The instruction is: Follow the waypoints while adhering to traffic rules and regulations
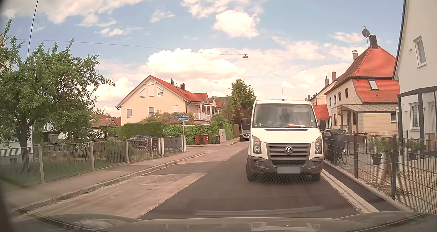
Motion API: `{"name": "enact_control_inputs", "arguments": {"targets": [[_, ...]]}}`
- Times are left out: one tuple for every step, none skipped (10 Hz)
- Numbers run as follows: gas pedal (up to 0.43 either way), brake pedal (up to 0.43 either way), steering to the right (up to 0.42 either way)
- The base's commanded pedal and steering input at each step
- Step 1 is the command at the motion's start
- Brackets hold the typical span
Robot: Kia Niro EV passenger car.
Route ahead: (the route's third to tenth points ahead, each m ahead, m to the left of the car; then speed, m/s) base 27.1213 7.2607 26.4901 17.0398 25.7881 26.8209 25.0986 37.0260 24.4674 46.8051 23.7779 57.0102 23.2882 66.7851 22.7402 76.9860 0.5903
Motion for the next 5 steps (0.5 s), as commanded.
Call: {"name": "enact_control_inputs", "arguments": {"targets": [[0.0,0.116,-0.683],[0.0,0.128,-0.682],[0.0,0.128,-0.681],[0.0,0.128,-0.681],[0.0,0.128,-0.68]]}}
